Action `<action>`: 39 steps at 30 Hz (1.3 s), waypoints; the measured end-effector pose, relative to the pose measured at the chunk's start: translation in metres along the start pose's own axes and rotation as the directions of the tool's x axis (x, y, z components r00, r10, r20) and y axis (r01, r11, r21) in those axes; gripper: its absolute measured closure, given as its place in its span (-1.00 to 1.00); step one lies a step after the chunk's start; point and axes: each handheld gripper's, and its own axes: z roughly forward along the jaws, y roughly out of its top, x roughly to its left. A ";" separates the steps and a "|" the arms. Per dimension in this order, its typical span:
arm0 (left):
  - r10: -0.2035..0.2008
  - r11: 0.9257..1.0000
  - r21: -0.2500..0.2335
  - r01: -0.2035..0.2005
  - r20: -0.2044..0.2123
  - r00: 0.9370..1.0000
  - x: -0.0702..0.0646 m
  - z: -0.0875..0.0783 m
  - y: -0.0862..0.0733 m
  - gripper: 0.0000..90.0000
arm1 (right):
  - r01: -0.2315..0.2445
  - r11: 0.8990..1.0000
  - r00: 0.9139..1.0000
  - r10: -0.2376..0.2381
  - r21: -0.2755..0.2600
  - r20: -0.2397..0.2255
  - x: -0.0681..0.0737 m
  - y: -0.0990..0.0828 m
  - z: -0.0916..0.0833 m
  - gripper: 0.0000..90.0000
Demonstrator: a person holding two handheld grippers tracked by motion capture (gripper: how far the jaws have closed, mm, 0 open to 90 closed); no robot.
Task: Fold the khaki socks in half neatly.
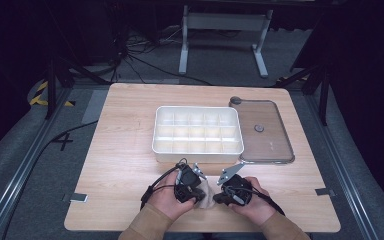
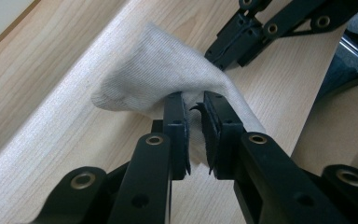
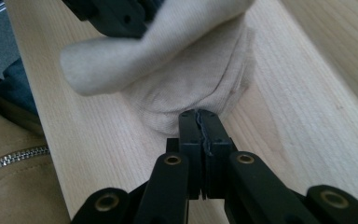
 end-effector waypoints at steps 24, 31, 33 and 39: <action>0.023 1.000 0.000 -0.023 0.024 0.999 -0.004 0.013 0.001 0.66 | 0.011 1.000 1.000 -0.011 -0.012 -0.010 0.006 0.002 0.003 0.97; 0.003 1.000 -0.004 -0.002 0.027 1.000 -0.004 0.016 0.001 0.64 | 0.007 1.000 1.000 -0.007 -0.011 -0.019 0.005 0.002 0.002 0.94; 0.008 1.000 -0.003 -0.008 0.024 1.000 -0.004 0.016 0.001 0.64 | 0.004 1.000 1.000 -0.005 -0.013 -0.020 0.003 0.002 0.000 0.94; 0.003 1.000 0.000 -0.003 0.023 1.000 -0.004 0.016 0.001 0.64 | -0.002 0.998 1.000 0.003 -0.056 0.010 0.000 0.003 -0.013 0.96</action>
